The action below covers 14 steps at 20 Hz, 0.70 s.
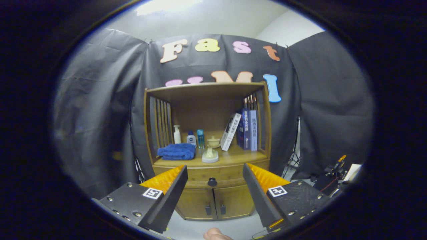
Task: Pull open the drawer, take out the items inside it, and place them on the countertop above the cabinet.
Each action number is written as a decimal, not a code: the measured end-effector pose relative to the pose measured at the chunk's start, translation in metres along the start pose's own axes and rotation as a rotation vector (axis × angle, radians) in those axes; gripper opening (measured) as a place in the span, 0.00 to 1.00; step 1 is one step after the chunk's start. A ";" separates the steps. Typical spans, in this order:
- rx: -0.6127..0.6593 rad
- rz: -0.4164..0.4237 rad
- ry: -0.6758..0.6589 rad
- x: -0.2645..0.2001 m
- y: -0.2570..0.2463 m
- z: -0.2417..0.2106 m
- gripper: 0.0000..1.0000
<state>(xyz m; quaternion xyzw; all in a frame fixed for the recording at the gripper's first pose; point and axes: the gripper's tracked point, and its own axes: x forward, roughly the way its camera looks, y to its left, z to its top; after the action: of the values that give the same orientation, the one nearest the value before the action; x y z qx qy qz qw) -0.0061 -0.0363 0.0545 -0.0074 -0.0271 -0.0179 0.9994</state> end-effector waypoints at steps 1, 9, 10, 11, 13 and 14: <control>0.004 0.007 -0.008 -0.007 0.003 0.005 0.99; 0.020 0.057 -0.062 -0.041 0.013 0.049 0.99; 0.022 0.061 -0.064 -0.044 0.015 0.048 0.99; 0.021 0.064 -0.068 -0.045 0.016 0.050 0.99; 0.027 0.066 -0.085 -0.047 0.016 0.057 0.99; 0.038 0.063 -0.087 -0.050 0.016 0.056 0.99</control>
<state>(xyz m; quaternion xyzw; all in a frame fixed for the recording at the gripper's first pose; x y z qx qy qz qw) -0.0588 -0.0174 0.1074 0.0101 -0.0707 0.0147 0.9973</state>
